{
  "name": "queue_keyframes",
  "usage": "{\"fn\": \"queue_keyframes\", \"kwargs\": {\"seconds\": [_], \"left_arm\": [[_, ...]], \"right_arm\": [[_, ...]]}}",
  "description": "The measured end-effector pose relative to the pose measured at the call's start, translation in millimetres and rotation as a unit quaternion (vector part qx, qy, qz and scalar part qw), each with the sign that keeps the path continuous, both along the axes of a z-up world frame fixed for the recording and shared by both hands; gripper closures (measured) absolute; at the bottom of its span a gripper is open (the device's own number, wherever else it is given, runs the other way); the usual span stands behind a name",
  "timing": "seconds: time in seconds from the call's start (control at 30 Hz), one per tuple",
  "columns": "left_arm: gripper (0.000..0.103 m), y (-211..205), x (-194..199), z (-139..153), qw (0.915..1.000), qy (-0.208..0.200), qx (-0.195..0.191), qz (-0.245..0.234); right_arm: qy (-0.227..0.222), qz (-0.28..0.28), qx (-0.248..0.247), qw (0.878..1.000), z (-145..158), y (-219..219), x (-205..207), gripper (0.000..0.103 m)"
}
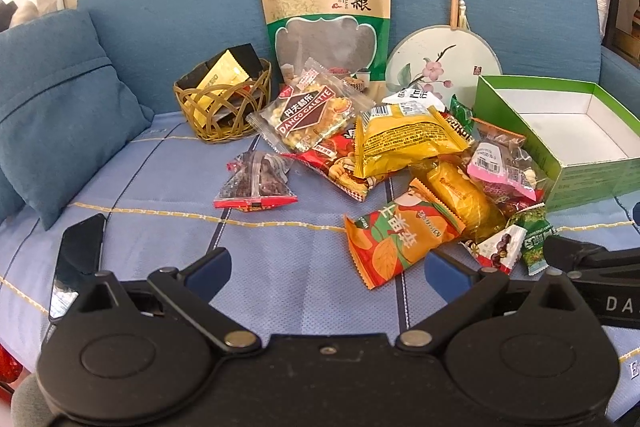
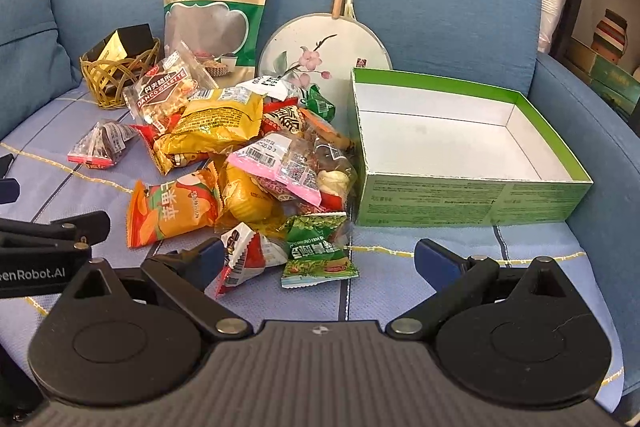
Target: Organize snacks
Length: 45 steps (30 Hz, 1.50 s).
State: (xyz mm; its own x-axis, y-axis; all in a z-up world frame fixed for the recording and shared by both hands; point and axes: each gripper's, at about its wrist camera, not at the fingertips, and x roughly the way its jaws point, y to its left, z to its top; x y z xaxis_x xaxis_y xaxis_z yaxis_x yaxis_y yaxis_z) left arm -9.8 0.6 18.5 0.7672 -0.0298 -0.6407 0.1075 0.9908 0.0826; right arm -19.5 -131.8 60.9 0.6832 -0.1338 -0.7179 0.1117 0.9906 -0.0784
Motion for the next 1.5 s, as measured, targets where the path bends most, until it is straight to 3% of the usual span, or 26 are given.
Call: {"fn": "queue_keyframes", "kwargs": {"seconds": [1.23, 1.5], "left_arm": [[0.0, 7.5, 6.6, -0.9, 0.9998, -0.002, 0.015, 0.012], [0.0, 12.5, 11.9, -5.5, 0.9999, 0.007, 0.006, 0.004]], "right_arm": [[-0.01, -0.006, 0.01, 1.0, 2.9, -4.2, 8.4, 0.0], [-0.001, -0.004, 0.016, 1.0, -12.5, -9.9, 13.6, 0.0]]}}
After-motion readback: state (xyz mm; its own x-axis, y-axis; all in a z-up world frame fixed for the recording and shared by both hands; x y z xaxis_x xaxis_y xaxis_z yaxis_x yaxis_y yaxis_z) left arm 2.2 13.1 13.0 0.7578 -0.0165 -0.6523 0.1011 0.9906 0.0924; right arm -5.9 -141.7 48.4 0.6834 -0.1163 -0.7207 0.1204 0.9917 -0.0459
